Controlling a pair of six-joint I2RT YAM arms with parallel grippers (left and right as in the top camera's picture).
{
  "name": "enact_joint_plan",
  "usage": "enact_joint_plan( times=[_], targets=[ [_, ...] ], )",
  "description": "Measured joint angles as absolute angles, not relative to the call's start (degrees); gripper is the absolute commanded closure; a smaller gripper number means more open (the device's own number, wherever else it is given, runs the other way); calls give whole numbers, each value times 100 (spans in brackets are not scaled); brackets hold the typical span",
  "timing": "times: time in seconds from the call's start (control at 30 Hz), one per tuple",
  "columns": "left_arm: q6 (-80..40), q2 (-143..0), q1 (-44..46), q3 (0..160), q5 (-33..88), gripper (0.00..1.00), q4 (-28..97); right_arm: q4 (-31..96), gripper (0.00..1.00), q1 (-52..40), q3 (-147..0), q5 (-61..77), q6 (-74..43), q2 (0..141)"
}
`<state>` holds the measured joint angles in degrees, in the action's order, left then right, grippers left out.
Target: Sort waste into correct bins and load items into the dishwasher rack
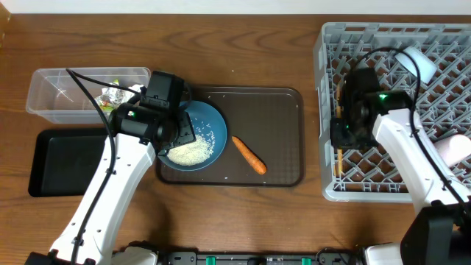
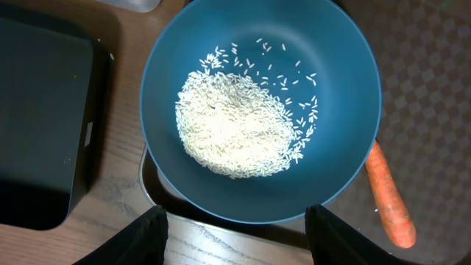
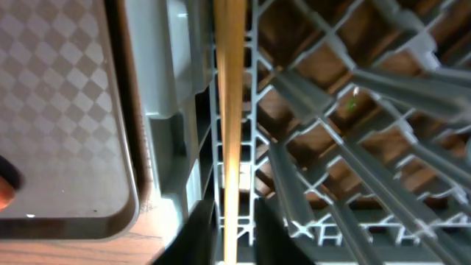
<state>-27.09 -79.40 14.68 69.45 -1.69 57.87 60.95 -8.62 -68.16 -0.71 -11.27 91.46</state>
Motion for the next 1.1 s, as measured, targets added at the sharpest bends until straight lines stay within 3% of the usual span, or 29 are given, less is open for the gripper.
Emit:
enact_joint_plan(
  times=[0.07, 0.33, 0.77, 1.1],
  targets=[
    [-2698, -7940, 1468, 6945, -169, 32, 5787, 6038, 68, -862, -6812, -58, -1105, 9146],
    [-2834, -7940, 1487, 6945, 73, 24, 5714, 6099, 35, -718, -7516, -34, -969, 9059],
    [-4213, -8479, 3135, 6945, 270, 21, 4786, 6123, 32, 779, -8243, -43, -707, 8713],
    [-5966, -9953, 3924, 6945, 414, 21, 4261, 6149, 32, 967, -8243, 51, -554, 8713]
  ],
)
